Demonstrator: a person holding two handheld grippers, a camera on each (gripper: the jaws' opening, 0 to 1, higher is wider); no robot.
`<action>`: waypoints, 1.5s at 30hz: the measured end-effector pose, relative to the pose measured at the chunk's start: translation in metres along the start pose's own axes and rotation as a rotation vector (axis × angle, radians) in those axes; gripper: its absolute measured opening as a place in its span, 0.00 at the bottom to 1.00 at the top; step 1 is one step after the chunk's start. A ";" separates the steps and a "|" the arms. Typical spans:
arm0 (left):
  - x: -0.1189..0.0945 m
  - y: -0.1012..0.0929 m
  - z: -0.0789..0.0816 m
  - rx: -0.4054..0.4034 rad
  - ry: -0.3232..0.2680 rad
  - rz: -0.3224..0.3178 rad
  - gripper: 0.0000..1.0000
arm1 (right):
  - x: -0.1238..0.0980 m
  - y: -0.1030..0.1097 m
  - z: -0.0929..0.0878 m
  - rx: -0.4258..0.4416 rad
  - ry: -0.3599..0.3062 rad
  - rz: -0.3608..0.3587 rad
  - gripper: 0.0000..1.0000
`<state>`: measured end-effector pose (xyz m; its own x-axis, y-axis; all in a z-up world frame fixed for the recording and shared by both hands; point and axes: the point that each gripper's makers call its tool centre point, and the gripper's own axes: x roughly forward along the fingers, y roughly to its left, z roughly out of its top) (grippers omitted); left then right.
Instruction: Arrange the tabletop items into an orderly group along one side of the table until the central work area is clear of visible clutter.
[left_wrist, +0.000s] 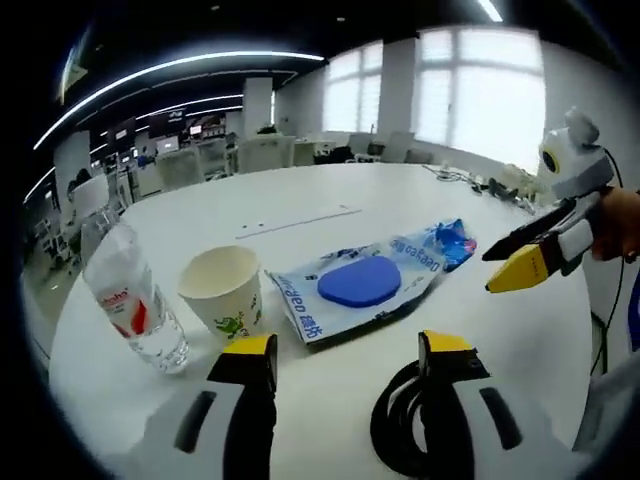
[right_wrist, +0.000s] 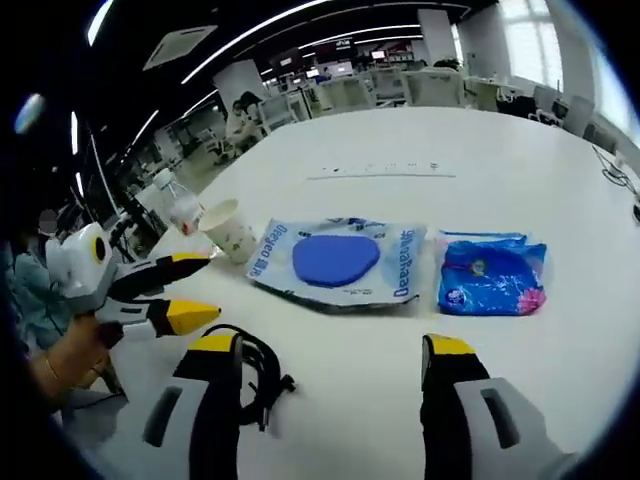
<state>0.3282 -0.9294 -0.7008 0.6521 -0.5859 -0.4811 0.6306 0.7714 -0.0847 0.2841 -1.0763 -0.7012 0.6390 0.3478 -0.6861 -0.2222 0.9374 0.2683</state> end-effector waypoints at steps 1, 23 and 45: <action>-0.001 -0.001 -0.001 -0.001 0.001 -0.001 0.56 | -0.001 0.002 -0.003 0.000 0.005 0.001 0.72; -0.040 -0.011 -0.035 -0.054 0.051 0.004 0.66 | -0.003 0.058 -0.064 -0.042 0.006 0.040 0.65; -0.042 -0.019 -0.065 -0.123 0.089 -0.013 0.51 | 0.020 0.068 -0.074 -0.089 -0.030 -0.020 0.40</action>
<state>0.2613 -0.9030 -0.7356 0.6008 -0.5760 -0.5544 0.5788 0.7917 -0.1952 0.2276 -1.0044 -0.7468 0.6654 0.3291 -0.6700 -0.2729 0.9427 0.1920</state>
